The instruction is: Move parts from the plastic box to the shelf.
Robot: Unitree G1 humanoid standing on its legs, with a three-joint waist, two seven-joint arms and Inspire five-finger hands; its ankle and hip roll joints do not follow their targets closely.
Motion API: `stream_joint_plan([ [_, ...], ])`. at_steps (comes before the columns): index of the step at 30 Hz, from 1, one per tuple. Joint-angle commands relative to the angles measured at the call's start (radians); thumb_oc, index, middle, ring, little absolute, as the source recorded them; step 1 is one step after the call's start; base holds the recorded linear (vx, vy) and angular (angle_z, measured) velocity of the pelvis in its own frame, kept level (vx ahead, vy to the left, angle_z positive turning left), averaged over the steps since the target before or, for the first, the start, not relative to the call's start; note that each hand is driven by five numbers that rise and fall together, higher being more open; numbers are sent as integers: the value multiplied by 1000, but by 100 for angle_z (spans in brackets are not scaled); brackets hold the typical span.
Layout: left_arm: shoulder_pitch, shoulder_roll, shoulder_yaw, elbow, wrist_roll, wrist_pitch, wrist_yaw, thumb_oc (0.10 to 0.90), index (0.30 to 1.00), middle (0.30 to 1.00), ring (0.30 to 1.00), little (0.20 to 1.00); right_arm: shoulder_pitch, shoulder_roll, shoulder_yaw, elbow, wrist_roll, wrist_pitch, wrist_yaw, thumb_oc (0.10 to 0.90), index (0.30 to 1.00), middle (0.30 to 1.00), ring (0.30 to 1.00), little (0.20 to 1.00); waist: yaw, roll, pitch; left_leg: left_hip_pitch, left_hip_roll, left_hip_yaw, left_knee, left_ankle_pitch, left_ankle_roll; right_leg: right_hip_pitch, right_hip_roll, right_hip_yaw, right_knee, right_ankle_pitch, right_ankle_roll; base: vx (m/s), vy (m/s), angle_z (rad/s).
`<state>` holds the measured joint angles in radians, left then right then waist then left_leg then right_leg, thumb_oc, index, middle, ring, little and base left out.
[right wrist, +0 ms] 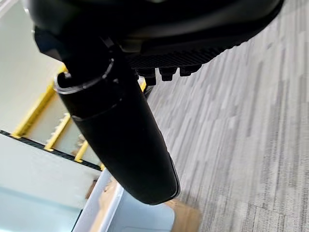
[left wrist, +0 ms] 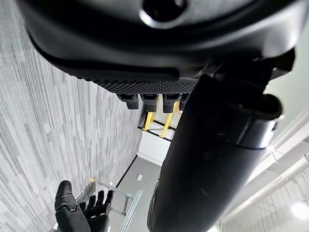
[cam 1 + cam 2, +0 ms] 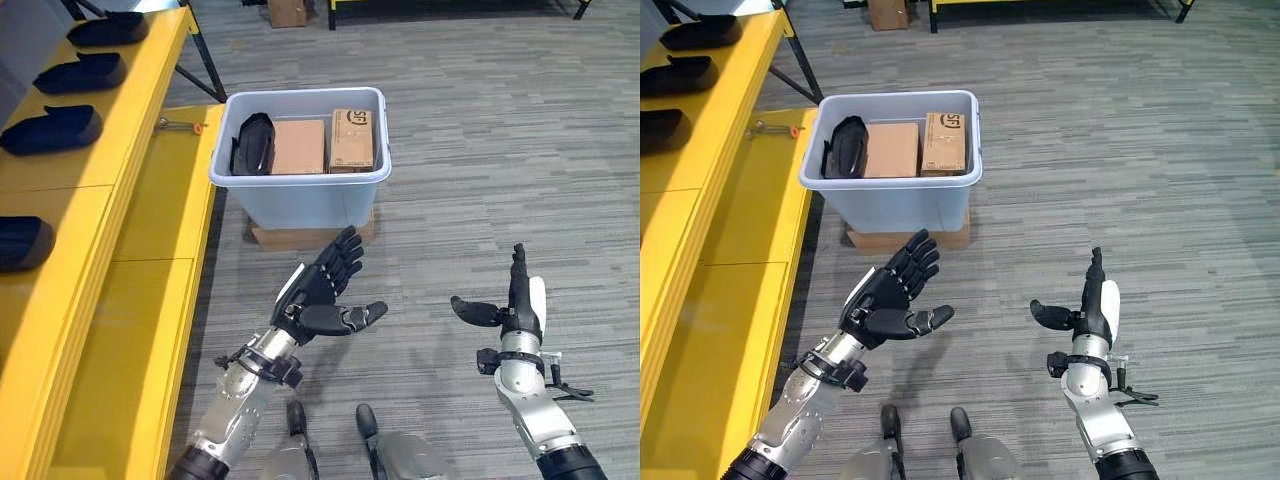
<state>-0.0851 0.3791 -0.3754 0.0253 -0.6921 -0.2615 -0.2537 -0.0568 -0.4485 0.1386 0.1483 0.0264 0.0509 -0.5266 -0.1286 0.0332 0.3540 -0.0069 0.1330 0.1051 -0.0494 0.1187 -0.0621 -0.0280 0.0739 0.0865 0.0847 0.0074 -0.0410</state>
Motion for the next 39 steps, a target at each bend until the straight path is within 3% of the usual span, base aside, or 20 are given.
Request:
stream_joint_plan([
  [1, -1, -6, 30, -105, -8, -77, -46, 900, 1000, 1000, 1000, 1000, -30, -28, -10, -132, -10, -66, -11, 900, 1000, 1000, 1000, 1000, 25, -24, -114, -63, 7, -6, 51, -40, 7, 40, -143, -73, 46, -75, 74, 76, 62, -11],
  [12, 41, 6, 55, -119, 14, -64, -15, 900, 1000, 1000, 1000, 1000, -29, -18, 2, -153, -10, -56, 23, 900, 1000, 1000, 1000, 1000, 42, -28, -139, 8, -17, -1, 3, -63, 26, 52, -177, -108, 3, -42, 103, 75, 80, 3],
  [22, 107, 47, 117, -123, 64, -23, -34, 900, 1000, 1000, 1000, 1000, -18, -9, -31, -162, 18, -93, -7, 900, 1000, 1000, 1000, 1000, 72, -30, -157, 26, -48, -6, 19, -98, 57, 60, -196, -136, 40, -60, 116, 76, 104, 1],
  [27, 160, 83, 172, -150, 50, 5, -92, 900, 1000, 1000, 1000, 1000, -23, -13, -74, -174, 15, -89, -35, 900, 1000, 1000, 1000, 1000, 93, -25, -146, 12, -84, 1, 72, -133, 106, 22, -199, -162, 185, -88, 119, 25, 187, -12],
  [32, 173, 93, 177, -170, 53, 26, -107, 900, 1000, 1000, 1000, 1000, -13, 2, -86, -177, 39, -87, -36, 900, 1000, 1000, 1000, 1000, 94, -22, -142, 19, -112, 8, 74, -147, 137, -16, -204, -167, 305, -52, 125, 8, 173, -16],
  [33, 179, 94, 173, -173, 47, 22, -101, 900, 1000, 1000, 1000, 1000, -1, 21, -85, -177, 50, -96, -12, 900, 1000, 1000, 1000, 1000, 93, -16, -136, 29, -122, 20, 71, -154, 153, -55, -214, -195, 418, -10, 127, -1, 212, -21],
  [35, 186, 87, 167, -174, 51, 11, -87, 900, 1000, 1000, 1000, 1000, -7, 31, -66, -170, 32, -105, 5, 900, 1000, 1000, 1000, 1000, 100, -15, -127, 44, -127, 39, 62, -159, 159, -111, -222, -215, 505, 22, 132, 5, 204, -43],
  [37, 189, 79, 157, -169, 44, -2, -70, 900, 1000, 1000, 1000, 1000, -13, 33, -53, -163, 17, -112, 15, 900, 1000, 1000, 1000, 1000, 100, -22, -120, 61, -127, 56, 55, -163, 153, -113, -216, -241, 444, 17, 132, 49, 39, -85],
  [39, 164, 73, 143, -157, 45, -8, -32, 900, 1000, 1000, 1000, 1000, -25, 24, -42, -163, -17, -124, -29, 900, 1000, 1000, 1000, 1000, 81, -43, -113, 86, -133, 58, 39, -175, 138, -144, -215, -228, 249, 62, 142, 91, -120, -40],
])
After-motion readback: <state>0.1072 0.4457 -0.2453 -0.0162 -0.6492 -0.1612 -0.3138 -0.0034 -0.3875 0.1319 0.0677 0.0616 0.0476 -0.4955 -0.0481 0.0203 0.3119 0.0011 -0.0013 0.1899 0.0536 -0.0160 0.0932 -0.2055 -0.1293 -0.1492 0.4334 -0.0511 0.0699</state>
